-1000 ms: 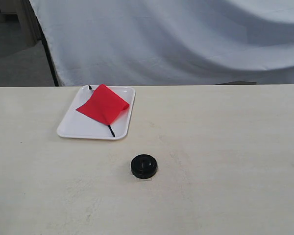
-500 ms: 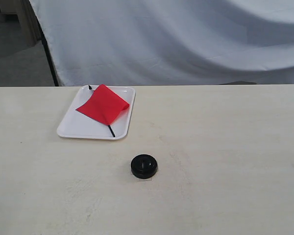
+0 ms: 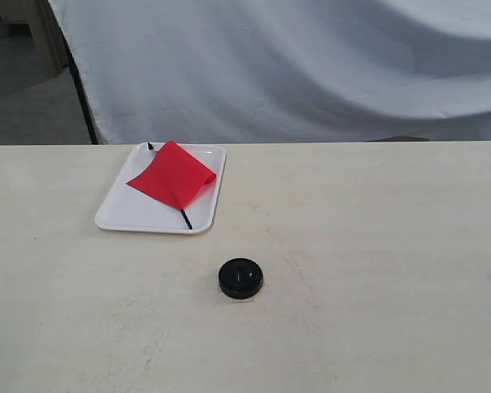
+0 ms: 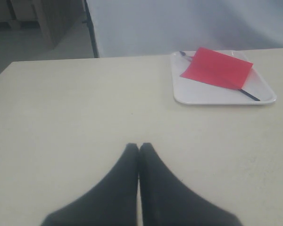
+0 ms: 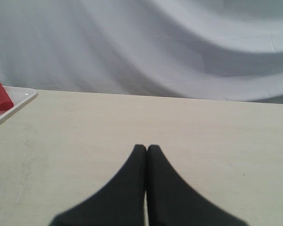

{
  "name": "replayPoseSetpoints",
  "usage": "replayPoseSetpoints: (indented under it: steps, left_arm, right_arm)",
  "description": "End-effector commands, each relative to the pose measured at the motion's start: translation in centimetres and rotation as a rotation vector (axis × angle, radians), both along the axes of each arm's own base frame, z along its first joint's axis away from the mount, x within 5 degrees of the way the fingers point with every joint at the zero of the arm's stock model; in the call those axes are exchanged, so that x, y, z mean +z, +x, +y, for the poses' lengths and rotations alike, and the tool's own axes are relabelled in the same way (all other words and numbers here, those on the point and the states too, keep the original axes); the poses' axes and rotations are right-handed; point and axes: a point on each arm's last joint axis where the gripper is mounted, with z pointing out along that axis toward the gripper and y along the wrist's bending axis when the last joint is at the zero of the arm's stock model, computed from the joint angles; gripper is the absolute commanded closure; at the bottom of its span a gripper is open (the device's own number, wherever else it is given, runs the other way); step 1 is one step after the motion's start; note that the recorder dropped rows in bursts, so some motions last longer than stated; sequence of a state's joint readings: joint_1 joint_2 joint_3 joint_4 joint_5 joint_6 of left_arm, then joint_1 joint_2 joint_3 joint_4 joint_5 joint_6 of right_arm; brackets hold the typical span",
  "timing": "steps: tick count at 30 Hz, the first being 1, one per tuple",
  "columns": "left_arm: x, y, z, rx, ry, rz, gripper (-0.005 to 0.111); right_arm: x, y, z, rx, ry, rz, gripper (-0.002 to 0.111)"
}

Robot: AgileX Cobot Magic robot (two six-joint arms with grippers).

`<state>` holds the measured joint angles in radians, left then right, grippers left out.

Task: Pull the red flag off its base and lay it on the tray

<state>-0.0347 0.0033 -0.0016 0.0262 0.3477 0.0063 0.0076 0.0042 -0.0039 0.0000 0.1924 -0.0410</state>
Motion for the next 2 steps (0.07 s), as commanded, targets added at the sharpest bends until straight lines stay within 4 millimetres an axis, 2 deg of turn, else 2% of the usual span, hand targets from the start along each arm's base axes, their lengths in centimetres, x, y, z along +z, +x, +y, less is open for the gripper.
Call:
replayPoseSetpoints:
  steps: [1, 2]
  left_arm:
    - [0.0, -0.01, 0.02, 0.004, -0.004, -0.006, 0.107]
    - [0.0, -0.01, 0.02, 0.004, -0.004, -0.006, 0.107]
  right_arm:
    - [-0.09, -0.02, -0.02, -0.003, 0.003, -0.003, 0.109]
    - [-0.09, -0.02, -0.02, -0.003, 0.003, -0.003, 0.109]
